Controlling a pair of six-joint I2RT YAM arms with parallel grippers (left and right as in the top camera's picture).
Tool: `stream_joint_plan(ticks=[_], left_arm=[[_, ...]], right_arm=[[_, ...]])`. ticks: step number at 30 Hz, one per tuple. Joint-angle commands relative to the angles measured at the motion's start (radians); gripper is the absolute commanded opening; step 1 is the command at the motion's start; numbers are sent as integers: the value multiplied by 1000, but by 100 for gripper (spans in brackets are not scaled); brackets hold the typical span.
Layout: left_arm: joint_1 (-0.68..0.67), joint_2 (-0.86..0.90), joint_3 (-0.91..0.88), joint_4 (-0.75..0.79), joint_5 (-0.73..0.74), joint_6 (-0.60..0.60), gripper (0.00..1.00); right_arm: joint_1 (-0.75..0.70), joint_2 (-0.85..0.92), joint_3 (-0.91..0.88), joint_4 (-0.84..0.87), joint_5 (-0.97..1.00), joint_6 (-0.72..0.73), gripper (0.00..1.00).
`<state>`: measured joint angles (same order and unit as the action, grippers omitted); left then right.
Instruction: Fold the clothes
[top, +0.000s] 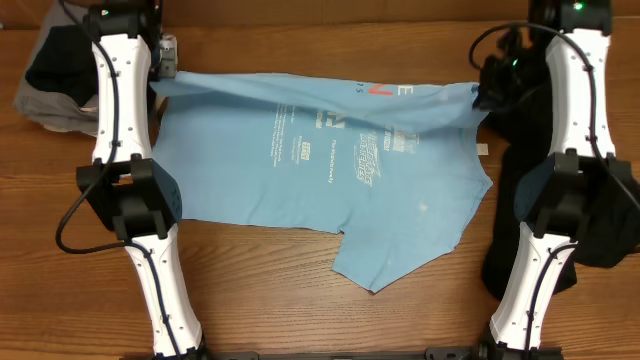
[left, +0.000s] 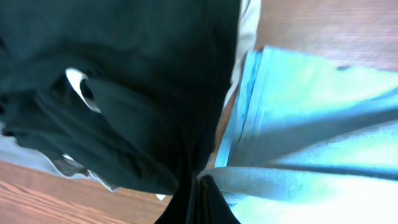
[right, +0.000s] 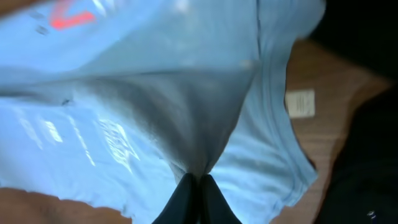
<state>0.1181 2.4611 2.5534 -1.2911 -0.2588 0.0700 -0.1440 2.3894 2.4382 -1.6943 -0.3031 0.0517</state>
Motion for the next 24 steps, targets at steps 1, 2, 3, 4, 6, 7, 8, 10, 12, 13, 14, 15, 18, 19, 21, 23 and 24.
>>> stream_joint_plan(ticks=[1, 2, 3, 4, 6, 7, 8, 10, 12, 13, 14, 15, 18, 19, 21, 23, 24], left_arm=[[14, -11, -56, -2, 17, -14, 4], [13, -11, -71, -1, 17, -14, 4], [13, -11, -90, 2, 22, -13, 4], [13, -11, -108, 7, 25, -14, 4], [12, -11, -146, 14, 29, -14, 4], [11, -11, -167, 17, 32, -14, 4], [11, -11, -185, 22, 36, -13, 4], [11, -11, -217, 26, 46, -14, 12], [11, -11, -237, 28, 51, -14, 29], [11, -11, -241, 28, 50, -13, 43], [11, -11, -241, 27, 50, -13, 60], [11, -11, -241, 33, 51, -14, 85], [11, -16, -224, 42, 51, -14, 100], [11, -19, -204, 36, 58, -15, 100], [11, -29, -98, -13, 86, -27, 100], [11, -37, 13, -61, 107, -30, 100], [11, -44, 87, -92, 116, -29, 100]], right_arm=[[-8, -25, -65, 2, -11, -19, 4], [-9, -25, -73, 2, -4, -23, 4], [-9, -25, -79, 1, 11, -23, 4], [-9, -25, -83, 0, 27, -23, 4], [-8, -25, -88, 0, 32, -23, 4], [-8, -25, -92, 0, 32, -23, 4], [-8, -25, -95, 0, 32, -23, 4], [-8, -25, -111, 0, 33, -24, 8], [-8, -25, -127, 0, 34, -27, 24], [-8, -25, -138, 0, 37, -27, 35], [-8, -25, -146, 0, 42, -29, 45], [-8, -25, -154, 0, 40, -34, 47], [-10, -32, -136, 13, 39, -33, 50], [-12, -39, -114, 11, 39, -33, 50], [-15, -68, -33, 0, 31, -29, 53], [-15, -120, 13, 0, 18, -25, 57], [-15, -151, 30, 0, 13, -25, 59]])
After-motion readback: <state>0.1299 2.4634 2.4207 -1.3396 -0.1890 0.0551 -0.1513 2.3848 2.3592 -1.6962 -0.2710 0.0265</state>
